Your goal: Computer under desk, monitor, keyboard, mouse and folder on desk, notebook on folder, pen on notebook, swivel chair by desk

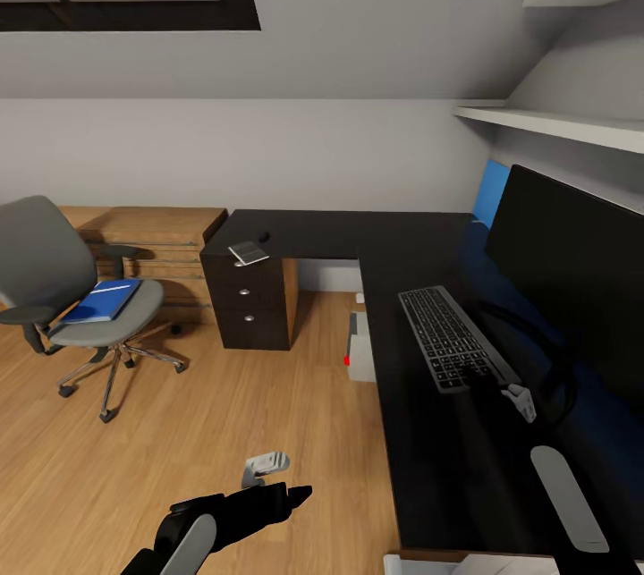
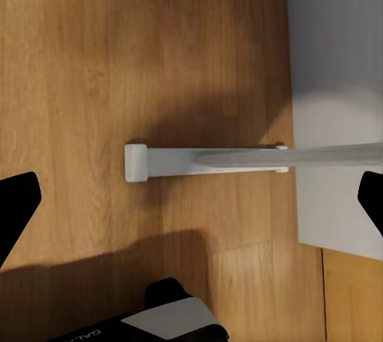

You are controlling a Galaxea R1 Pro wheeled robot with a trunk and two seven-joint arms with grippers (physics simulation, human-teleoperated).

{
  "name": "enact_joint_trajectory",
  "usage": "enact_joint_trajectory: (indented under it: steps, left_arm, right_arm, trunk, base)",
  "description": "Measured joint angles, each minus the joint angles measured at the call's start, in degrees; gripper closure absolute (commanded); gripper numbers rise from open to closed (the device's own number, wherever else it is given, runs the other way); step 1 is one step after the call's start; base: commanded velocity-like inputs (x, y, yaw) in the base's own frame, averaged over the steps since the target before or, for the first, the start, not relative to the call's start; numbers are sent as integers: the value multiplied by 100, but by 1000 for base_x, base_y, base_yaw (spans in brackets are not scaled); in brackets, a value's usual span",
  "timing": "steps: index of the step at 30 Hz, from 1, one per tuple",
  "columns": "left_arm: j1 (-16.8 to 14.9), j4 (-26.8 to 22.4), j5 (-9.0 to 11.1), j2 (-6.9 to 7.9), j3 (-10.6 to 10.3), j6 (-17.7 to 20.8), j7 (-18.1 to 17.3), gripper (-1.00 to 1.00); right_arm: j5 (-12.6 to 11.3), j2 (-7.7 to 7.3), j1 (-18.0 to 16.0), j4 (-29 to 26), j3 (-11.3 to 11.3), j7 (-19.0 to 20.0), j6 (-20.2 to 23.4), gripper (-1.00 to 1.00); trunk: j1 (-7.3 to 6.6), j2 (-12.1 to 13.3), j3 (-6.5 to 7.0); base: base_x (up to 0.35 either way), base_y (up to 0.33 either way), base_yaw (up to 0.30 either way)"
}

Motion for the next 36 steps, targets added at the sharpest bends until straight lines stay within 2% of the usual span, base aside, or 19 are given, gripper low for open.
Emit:
enact_joint_trajectory:
  steps: [7,9,11,12,16,36]
  left_arm:
    - [0,0,7,0,-2,0,-29,-100]
    - [0,0,8,0,-4,0,-31,-100]
    - [-1,0,5,0,-5,0,-32,-100]
    - [-1,0,4,0,-5,0,-32,-100]
    - [0,0,3,-3,-5,0,-27,-100]
    - [0,0,3,-9,-11,0,-8,-100]
  right_arm:
    - [-62,-3,0,-15,0,8,55,100]
    - [-262,-11,-2,-17,1,9,86,100]
    - [-672,-36,0,-23,0,9,232,100]
    - [-777,-42,0,-24,-4,9,307,100]
    - [-964,-54,-1,-34,-13,10,430,100]
    - [-1006,-84,11,-216,-27,10,465,100]
  trunk:
    - [0,0,0]
    - [0,0,0]
    - [0,0,0]
    - [0,0,0]
    - [-21,39,17]
    - [-461,841,377]
  base:
    - [0,0,0]
    - [0,0,0]
    - [0,0,0]
    - [0,0,0]
    - [0,0,0]
    - [0,0,0]
